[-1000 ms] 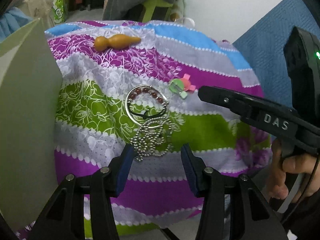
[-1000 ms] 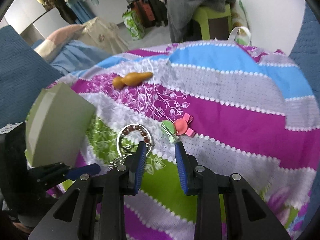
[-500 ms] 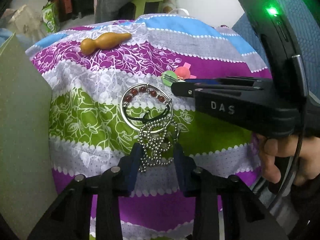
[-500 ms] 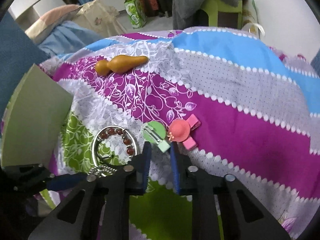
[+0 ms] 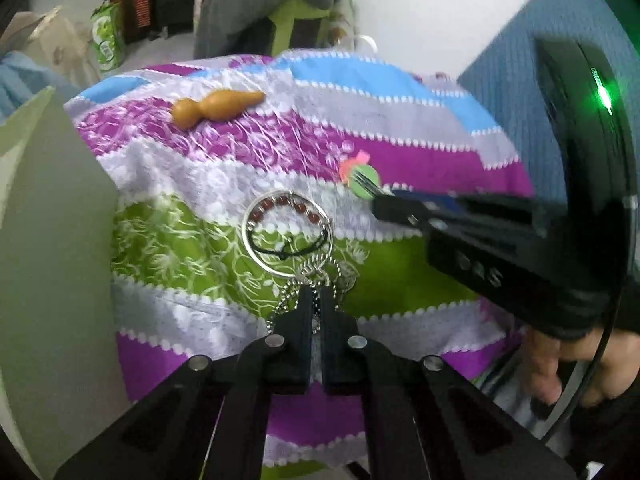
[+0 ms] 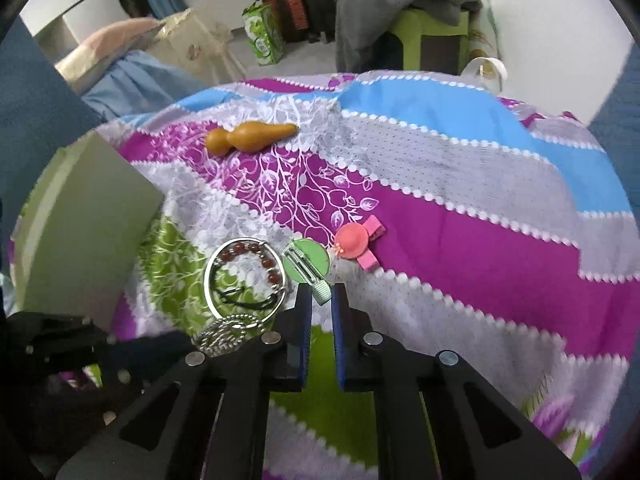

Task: Organize jewelry
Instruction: 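Lift the necklace with the left tool and the green clip with the right toward the box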

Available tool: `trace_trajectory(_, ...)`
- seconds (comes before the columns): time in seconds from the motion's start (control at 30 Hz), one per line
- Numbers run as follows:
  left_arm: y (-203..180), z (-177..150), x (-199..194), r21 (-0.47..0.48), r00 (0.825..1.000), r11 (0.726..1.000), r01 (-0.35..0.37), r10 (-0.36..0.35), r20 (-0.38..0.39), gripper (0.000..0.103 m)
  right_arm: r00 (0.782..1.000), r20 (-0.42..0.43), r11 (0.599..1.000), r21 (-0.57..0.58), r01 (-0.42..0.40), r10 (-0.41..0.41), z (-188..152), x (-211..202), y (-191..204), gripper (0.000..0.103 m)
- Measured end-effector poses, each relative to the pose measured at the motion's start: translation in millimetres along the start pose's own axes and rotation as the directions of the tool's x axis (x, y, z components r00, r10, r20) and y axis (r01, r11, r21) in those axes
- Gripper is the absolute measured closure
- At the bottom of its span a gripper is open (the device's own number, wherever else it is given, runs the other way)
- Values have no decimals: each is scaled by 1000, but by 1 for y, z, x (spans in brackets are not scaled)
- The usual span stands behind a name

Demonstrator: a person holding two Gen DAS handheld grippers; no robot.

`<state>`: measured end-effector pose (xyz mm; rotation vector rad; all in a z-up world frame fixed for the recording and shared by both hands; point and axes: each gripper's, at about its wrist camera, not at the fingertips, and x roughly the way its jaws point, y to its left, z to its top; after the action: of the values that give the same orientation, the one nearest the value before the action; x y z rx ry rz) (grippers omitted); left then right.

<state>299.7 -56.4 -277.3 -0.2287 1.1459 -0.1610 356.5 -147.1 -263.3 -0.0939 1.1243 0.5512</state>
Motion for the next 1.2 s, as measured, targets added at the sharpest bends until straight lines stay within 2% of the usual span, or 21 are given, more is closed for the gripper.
trace_trajectory(0.23, 4, 12, -48, -32, 998, 999, 19, -17, 64, 103, 999, 48, 999, 53, 11, -13, -5, -44, 11, 95)
trace_trajectory(0.43, -4, 17, -95, -16, 991, 1000, 22, -20, 132, 103, 994, 101, 996, 85, 32, -41, -3, -84, 23, 95)
trace_trajectory(0.63, -13, 23, -138, 1, 983, 1000, 13, -13, 184, 103, 979, 187, 991, 122, 63, -85, 0, -132, 35, 95)
trace_trajectory(0.87, -16, 38, -204, 11, 960, 1000, 18, -21, 278, 102, 960, 257, 990, 114, 83, -111, 13, -177, 60, 95)
trace_trajectory(1.2, 4, 60, -296, 14, 917, 1000, -20, 12, 399, 102, 931, 362, 999, 30, 43, -51, 47, -228, 120, 95)
